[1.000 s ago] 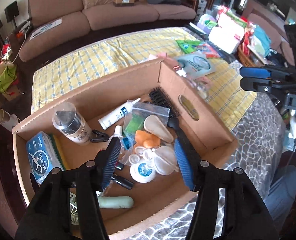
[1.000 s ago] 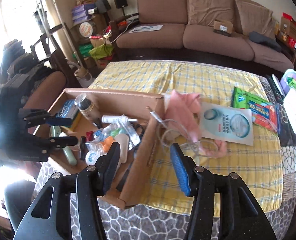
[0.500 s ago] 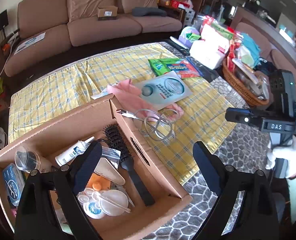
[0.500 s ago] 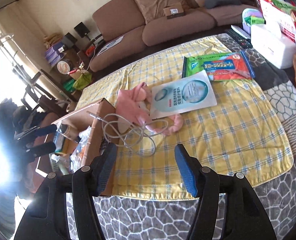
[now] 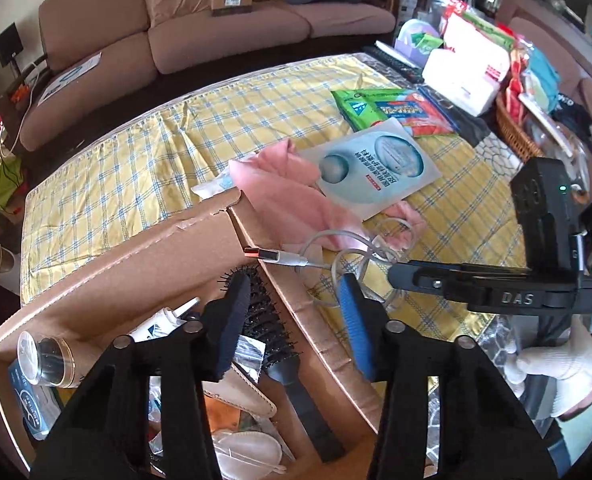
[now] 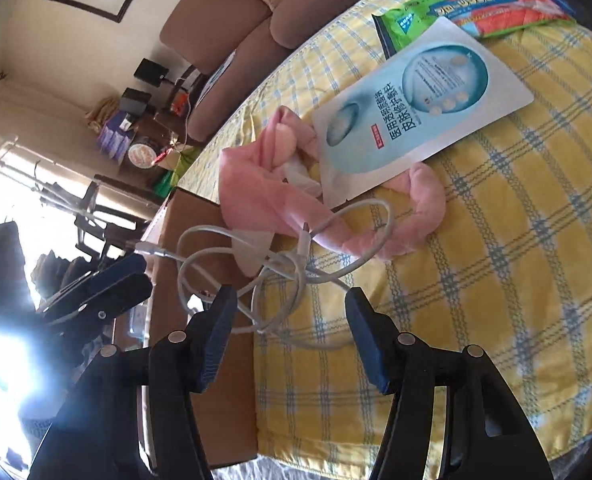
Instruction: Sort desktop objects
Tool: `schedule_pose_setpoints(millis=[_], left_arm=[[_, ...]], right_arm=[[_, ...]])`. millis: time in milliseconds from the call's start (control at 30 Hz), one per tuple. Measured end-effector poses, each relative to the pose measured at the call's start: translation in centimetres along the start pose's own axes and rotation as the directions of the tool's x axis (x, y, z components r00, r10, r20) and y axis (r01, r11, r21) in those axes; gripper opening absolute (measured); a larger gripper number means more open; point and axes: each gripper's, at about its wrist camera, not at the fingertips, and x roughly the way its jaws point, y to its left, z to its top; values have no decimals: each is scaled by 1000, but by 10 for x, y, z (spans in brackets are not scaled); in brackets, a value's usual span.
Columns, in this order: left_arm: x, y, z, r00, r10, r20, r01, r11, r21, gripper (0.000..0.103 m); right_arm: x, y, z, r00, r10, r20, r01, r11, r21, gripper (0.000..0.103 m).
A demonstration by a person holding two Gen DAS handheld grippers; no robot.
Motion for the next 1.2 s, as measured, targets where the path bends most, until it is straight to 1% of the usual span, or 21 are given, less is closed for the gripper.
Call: schedule_pose_setpoints(millis=[33, 67, 100, 167, 200, 233, 300, 367, 500, 633, 667, 767, 833, 900, 967, 1033, 1100, 1200], left_arm=[[2, -2, -1, 1000, -8, -6, 8, 1000, 13, 33], [6, -5, -3, 1000, -6, -20, 7, 1000, 30, 32], [9, -7, -5, 1000, 10, -26, -9, 999, 50, 31], [12, -10, -8, 999, 27, -20, -25, 997, 73, 30], [12, -9, -9, 1000, 17, -17, -16, 998, 64, 30], [12, -6, -9, 1000, 2, -14, -2, 999, 47, 29], [12, -1, -8, 1000, -25, -12, 25, 999, 20, 28], [12, 2, -9, 999, -36, -7, 36, 999, 10, 27], [8, 6, -10, 998, -63, 5, 63, 998, -17, 26], [-3, 12, -13, 994, -110, 29, 111, 993, -46, 22], [-8, 14, -13, 991, -129, 41, 131, 990, -54, 19], [-28, 18, -13, 979, -184, 87, 191, 978, -84, 19], [-46, 21, -15, 972, -199, 125, 210, 974, -87, 16], [-66, 26, -20, 964, -212, 157, 227, 970, -83, 16], [-84, 34, -27, 963, -207, 172, 223, 971, -84, 16], [-98, 44, -38, 969, -173, 178, 189, 979, -77, 17], [-107, 57, -53, 978, -124, 166, 139, 987, -79, 17], [-121, 81, -79, 981, -99, 166, 120, 985, -122, 18]], right_arm=[[6, -3, 0, 1000, -6, -6, 6, 1000, 11, 58], [11, -5, 1, 1000, -12, -8, 12, 1000, 16, 58], [13, -7, 1, 1000, -15, 1, 15, 1000, 21, 57], [13, -12, 1, 1000, -6, 29, 5, 999, 38, 47], [13, -13, 1, 999, -3, 33, 2, 999, 43, 45], [13, -14, 2, 999, -6, 34, 5, 999, 42, 41], [11, -11, 2, 999, -26, 40, 25, 1000, 13, 39], [7, -2, 1, 998, -20, 54, 22, 999, -33, 29], [-7, 24, -1, 996, 32, 80, -24, 995, -98, 28], [-23, 63, 1, 993, 48, 106, -26, 980, -197, 28], [-28, 73, 2, 991, 73, 108, -49, 976, -213, 28], [-38, 109, 2, 987, 126, 101, -93, 955, -280, 28], [-41, 135, -1, 987, 141, 82, -107, 940, -324, 28], [-43, 156, -6, 984, 166, 62, -133, 924, -358, 28], [-44, 175, -14, 979, 201, 46, -169, 911, -376, 28], [-43, 191, -21, 974, 225, 27, -198, 905, -376, 28], [-35, 204, -31, 978, 210, -5, -197, 907, -372, 28], [-25, 216, -45, 983, 184, -27, -180, 905, -385, 28]])
